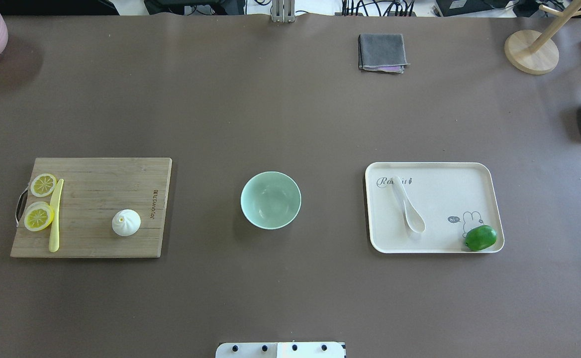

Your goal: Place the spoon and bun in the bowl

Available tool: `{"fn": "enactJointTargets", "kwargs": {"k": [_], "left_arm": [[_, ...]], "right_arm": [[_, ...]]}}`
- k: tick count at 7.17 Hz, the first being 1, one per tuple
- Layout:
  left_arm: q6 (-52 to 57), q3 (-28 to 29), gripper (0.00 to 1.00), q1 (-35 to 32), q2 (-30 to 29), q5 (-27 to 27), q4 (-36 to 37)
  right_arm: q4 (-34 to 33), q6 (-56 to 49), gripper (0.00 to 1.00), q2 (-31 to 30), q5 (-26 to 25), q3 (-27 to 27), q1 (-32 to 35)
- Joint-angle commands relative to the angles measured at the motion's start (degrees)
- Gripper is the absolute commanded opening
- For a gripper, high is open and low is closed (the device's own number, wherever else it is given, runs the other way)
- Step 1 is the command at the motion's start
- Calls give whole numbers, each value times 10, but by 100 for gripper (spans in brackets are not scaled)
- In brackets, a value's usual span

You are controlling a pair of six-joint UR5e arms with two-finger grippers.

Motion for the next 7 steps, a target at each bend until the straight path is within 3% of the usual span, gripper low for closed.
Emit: {"fn": "enactJointTargets", "kwargs": {"k": [1,2,7], "left_arm": [[-2,-6,98,0,0,1,-3],[-3,-13,98,1,0,2,-2],[-2,-23,98,4,-5,-13,-14]], "right_arm": [[17,4,100,-2,-5,-4,-6],[46,7,100,-4,3,-6,-6],[49,8,100,7,21,-9,-7]]}}
